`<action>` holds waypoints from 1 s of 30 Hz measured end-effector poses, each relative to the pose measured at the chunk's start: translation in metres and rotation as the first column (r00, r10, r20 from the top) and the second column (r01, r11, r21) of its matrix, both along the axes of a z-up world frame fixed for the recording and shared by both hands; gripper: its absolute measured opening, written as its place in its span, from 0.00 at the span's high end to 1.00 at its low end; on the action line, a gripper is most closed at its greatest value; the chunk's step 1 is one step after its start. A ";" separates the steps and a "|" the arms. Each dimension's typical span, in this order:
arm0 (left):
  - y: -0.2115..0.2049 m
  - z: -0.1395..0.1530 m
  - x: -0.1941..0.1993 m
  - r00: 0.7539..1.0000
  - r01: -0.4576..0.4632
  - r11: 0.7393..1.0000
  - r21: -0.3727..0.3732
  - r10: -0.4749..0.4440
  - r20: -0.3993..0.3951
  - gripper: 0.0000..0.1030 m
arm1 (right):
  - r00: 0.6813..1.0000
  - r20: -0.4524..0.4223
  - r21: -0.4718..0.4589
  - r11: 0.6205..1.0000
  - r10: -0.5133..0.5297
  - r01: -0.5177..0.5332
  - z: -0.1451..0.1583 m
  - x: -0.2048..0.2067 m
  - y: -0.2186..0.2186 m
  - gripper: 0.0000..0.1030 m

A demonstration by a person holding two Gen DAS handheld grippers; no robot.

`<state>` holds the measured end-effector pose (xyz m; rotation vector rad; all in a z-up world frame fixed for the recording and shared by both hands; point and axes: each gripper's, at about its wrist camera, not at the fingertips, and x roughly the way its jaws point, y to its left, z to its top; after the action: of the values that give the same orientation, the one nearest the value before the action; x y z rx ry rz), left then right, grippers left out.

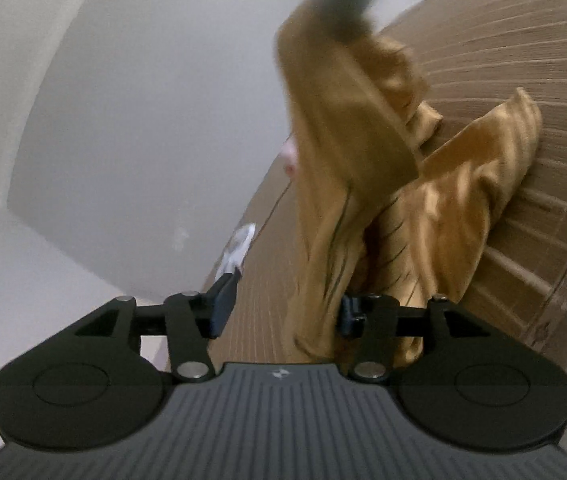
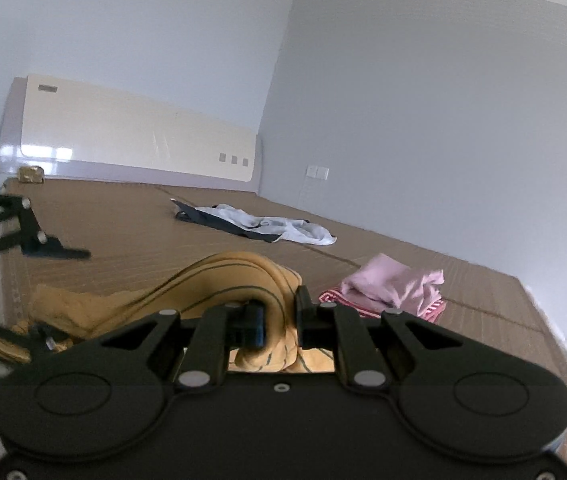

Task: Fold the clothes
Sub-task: 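Lift the sweater high with both grippers to shake it out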

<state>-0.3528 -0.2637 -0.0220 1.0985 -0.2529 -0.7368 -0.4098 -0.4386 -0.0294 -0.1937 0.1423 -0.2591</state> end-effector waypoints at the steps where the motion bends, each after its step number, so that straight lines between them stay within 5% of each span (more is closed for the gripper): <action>1: -0.005 -0.001 -0.003 1.000 0.013 1.000 -0.001 -0.013 0.009 0.45 | 1.000 0.007 -0.003 1.000 -0.002 0.002 0.002 0.000 0.000 0.85; 3: -0.016 -0.001 -0.007 1.000 0.026 0.999 -0.025 -0.026 0.008 0.47 | 1.000 0.027 -0.030 0.999 -0.013 0.014 0.007 -0.001 0.003 0.85; 4: -0.020 0.001 -0.005 1.000 0.014 0.999 -0.043 -0.014 0.005 0.60 | 0.999 0.037 -0.043 0.999 -0.019 0.020 0.010 -0.001 0.004 0.85; 5: -0.024 0.003 -0.003 1.000 -0.001 0.998 -0.062 0.001 0.002 0.84 | 0.999 0.047 -0.056 0.998 -0.024 0.027 0.013 -0.001 0.006 0.85; 6: -0.028 0.005 -0.001 1.000 -0.017 0.997 -0.081 0.017 -0.002 0.87 | 0.998 0.057 -0.069 0.997 -0.029 0.033 0.016 -0.002 0.007 0.85; 13: -0.031 0.064 0.008 0.983 -0.056 0.970 -0.238 0.095 0.154 0.90 | 0.990 0.130 -0.159 0.984 -0.062 0.082 0.036 -0.004 0.016 0.86; 18: -0.032 0.128 -0.002 0.931 -0.025 0.944 -0.329 0.142 0.337 0.90 | 0.961 0.263 -0.247 0.956 -0.090 0.157 0.073 -0.013 0.029 0.86; 26: -0.032 0.228 -0.035 0.836 0.085 0.891 -0.445 0.179 0.518 0.90 | 0.845 0.527 -0.346 0.886 -0.090 0.310 0.165 -0.059 0.048 0.87; 30: -0.039 0.260 -0.049 0.790 0.131 0.883 -0.451 0.182 0.585 0.89 | 0.829 0.543 -0.344 0.864 -0.136 0.367 0.187 -0.057 0.041 0.87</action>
<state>-0.4021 -0.3025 0.2379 0.8318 -0.9321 -0.2317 -0.4673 -0.3977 0.1574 -0.5507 -0.4256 -0.6094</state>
